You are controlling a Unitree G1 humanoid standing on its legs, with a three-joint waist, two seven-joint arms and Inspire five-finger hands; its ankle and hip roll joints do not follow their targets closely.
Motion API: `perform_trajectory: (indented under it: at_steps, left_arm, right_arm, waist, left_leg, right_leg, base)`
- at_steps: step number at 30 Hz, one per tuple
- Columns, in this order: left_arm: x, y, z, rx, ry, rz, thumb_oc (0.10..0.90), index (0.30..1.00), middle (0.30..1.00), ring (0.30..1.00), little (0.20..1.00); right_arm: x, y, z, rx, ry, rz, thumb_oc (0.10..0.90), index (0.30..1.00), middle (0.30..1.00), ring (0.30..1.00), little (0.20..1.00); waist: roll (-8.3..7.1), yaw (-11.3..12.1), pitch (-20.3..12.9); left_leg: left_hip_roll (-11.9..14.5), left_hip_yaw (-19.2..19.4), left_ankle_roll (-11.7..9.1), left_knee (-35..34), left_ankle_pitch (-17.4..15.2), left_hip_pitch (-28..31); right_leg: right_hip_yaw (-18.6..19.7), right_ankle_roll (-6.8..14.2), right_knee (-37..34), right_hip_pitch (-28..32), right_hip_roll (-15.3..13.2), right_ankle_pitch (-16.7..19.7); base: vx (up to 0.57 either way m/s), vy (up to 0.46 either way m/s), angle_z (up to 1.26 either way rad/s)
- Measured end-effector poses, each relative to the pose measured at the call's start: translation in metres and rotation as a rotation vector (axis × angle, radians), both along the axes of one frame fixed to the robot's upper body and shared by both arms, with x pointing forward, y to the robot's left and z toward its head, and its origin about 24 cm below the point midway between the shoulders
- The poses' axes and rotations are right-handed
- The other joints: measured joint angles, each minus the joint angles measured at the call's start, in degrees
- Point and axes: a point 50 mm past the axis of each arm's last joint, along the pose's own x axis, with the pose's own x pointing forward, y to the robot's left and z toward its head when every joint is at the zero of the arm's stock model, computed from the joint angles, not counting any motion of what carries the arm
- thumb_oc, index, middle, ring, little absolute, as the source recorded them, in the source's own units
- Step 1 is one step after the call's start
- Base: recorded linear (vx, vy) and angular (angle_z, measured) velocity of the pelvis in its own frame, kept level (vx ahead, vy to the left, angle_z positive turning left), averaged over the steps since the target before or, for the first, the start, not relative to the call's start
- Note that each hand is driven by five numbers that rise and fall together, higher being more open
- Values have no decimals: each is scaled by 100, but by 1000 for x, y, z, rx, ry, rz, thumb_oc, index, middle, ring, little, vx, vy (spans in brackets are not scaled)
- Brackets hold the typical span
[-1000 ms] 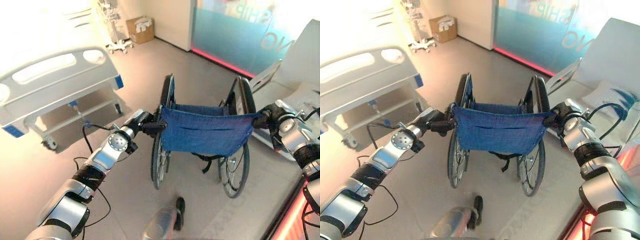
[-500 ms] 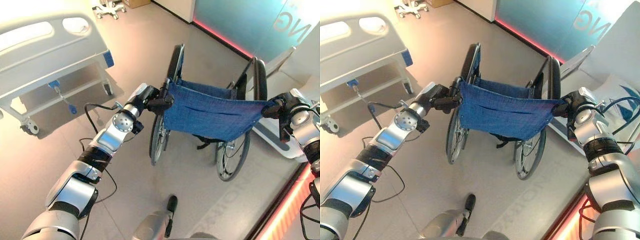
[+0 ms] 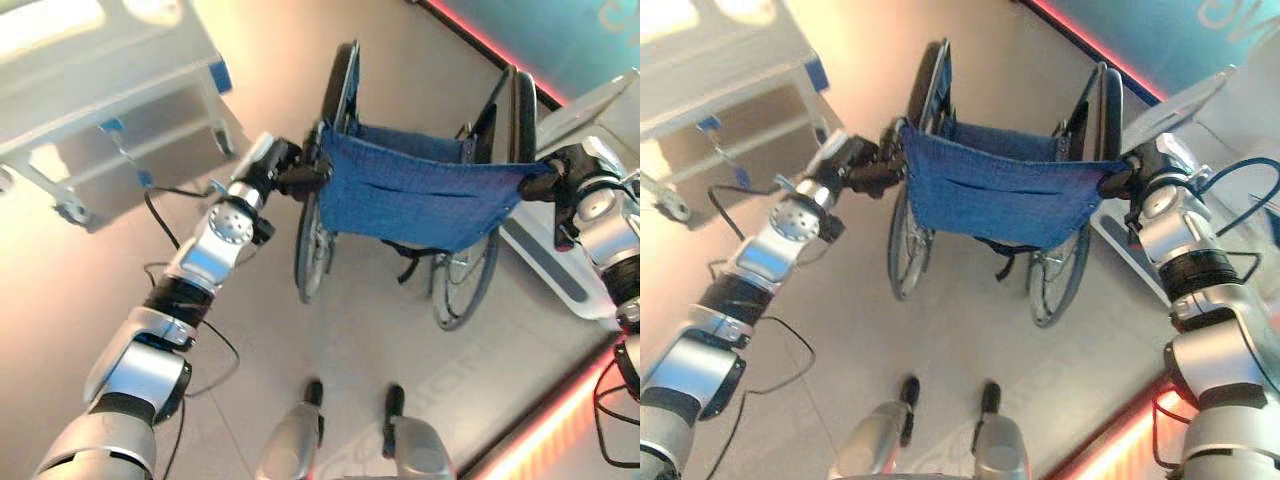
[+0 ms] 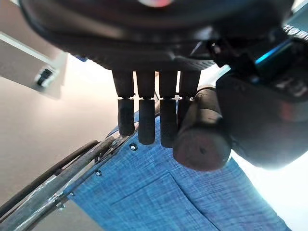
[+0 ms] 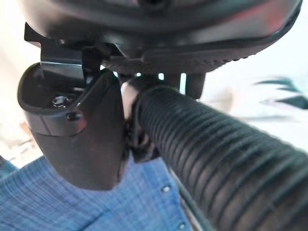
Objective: Push the wheelchair next to the bed
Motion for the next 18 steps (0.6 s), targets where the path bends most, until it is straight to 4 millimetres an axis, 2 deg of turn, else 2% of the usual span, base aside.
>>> perform_trajectory:
  at_steps: [3, 5, 6, 7, 8, 9, 10, 11, 12, 13, 14, 15, 16, 17, 18]
  left_arm:
    - [-1, -6, -6, -16, 6, 0, 400, 300, 300, 300, 300]
    - [-2, -8, -13, -22, 27, 15, 400, 300, 300, 300, 300]
    - [-3, -7, -16, -21, 37, 26, 400, 300, 300, 300, 300]
    - [-2, -7, -17, -22, 41, 29, 400, 300, 300, 300, 300]
    - [-2, -10, -21, -26, 57, 29, 400, 300, 300, 300, 300]
    - [-2, -12, -26, -28, 78, 32, 400, 300, 300, 300, 300]
    - [-1, -13, -28, -31, 81, 33, 400, 300, 300, 300, 300]
    - [-1, -15, -29, -35, 82, 38, 400, 300, 300, 300, 300]
    - [0, -16, -29, -41, 79, 47, 400, 300, 300, 300, 300]
    - [0, -16, -28, -39, 76, 52, 400, 300, 300, 300, 300]
    - [1, -13, -28, -37, 70, 70, 400, 300, 300, 300, 300]
    - [1, -11, -32, -27, 84, 79, 400, 300, 300, 300, 300]
    - [1, -8, -38, -7, 110, 83, 400, 300, 300, 300, 300]
    - [0, -10, -46, 18, 138, 75, 400, 300, 300, 300, 300]
    - [-2, -9, -50, 25, 151, 78, 400, 300, 300, 300, 300]
  right_arm:
    - [-2, -4, 1, -21, 8, -9, 400, 300, 300, 300, 300]
    - [-3, -5, -2, -32, 21, -11, 400, 300, 300, 300, 300]
    - [-1, -1, -5, -32, 29, -2, 400, 300, 300, 300, 300]
    - [-1, -2, -5, -36, 30, -4, 400, 300, 300, 300, 300]
    - [-2, -3, -5, -51, 36, -7, 400, 300, 300, 300, 300]
    - [-3, -5, -8, -63, 50, -10, 400, 300, 300, 300, 300]
    - [-3, -5, -10, -65, 58, -11, 400, 300, 300, 300, 300]
    - [-4, -5, -12, -64, 64, -12, 400, 300, 300, 300, 300]
    - [-4, -6, -15, -61, 77, -14, 400, 300, 300, 300, 300]
    - [-3, -5, -16, -57, 81, -12, 400, 300, 300, 300, 300]
    - [-1, -1, -21, -37, 77, -8, 400, 300, 300, 300, 300]
    - [0, 2, -24, -34, 82, -5, 400, 300, 300, 300, 300]
    - [0, 3, -30, -35, 99, -2, 400, 300, 300, 300, 300]
    - [-1, 3, -42, -34, 137, -7, 400, 300, 300, 300, 300]
    - [-1, 7, -50, -30, 158, 0, 400, 300, 300, 300, 300]
  waist:
    - [76, -24, -63]
    - [94, -45, -233]
    - [53, -63, -290]
    - [51, -72, -292]
    - [138, -65, -347]
    - [216, -93, -445]
    - [215, -120, -475]
    - [172, -197, -504]
    - [60, -305, -670]
    - [6, -374, -756]
    - [-120, -346, -752]
    - [-178, -290, -765]
    - [-187, -194, -763]
    - [-310, -272, -714]
    - [-337, -198, -718]
  left_leg:
    - [172, 32, 6, -113, -2, 21]
    - [363, 153, 23, -419, -53, 84]
    - [395, 325, 139, -316, -92, 96]
    - [396, 374, 141, -114, -89, 60]
    - [458, 474, 228, 79, 17, 33]
    - [512, 446, 44, -125, 148, 62]
    - [535, 324, -228, -359, 459, 158]
    - [517, 229, -267, -618, 780, 175]
    - [509, 137, -460, -1286, 1558, 204]
    - [542, 147, -407, -1472, 1722, 164]
    - [572, 605, -3, -639, 1053, 4]
    - [625, 837, -70, 66, 631, -51]
    - [632, 888, -211, 456, 571, 18]
    - [542, 543, -385, 1007, 479, -292]
    - [445, 507, -381, 1024, 475, -333]
  right_leg:
    - [-17, -107, 288, -69, 68, -246]
    - [-38, -238, 456, -152, 114, -400]
    - [-115, -250, 462, -150, 78, -475]
    - [-155, -252, 509, -143, 60, -534]
    - [-212, -288, 628, -134, 121, -616]
    - [-274, -315, 662, -141, 218, -650]
    - [-300, -336, 715, -167, 231, -648]
    - [-277, -347, 729, -180, 220, -654]
    - [-283, -635, 794, -398, 253, -761]
    - [-302, -611, 657, -429, 178, -810]
    - [-605, -637, 527, -409, 89, -708]
    - [-657, -642, 420, -331, 92, -627]
    - [-611, -654, 313, -147, 248, -660]
    - [-426, -714, 88, 132, 336, -554]
    - [-438, -747, 23, 250, 334, -548]
  base:
    - [225, -183, 38]
    - [247, -169, 42]
    - [254, -164, 32]
    - [266, -173, 22]
    - [223, -149, 27]
    - [166, -121, 35]
    - [164, -132, 52]
    - [204, -163, 72]
    - [228, -189, 81]
    - [280, -237, 63]
    - [261, -221, 17]
    - [336, -266, -5]
    - [349, -236, 30]
    - [359, -202, 34]
    - [339, -144, 25]
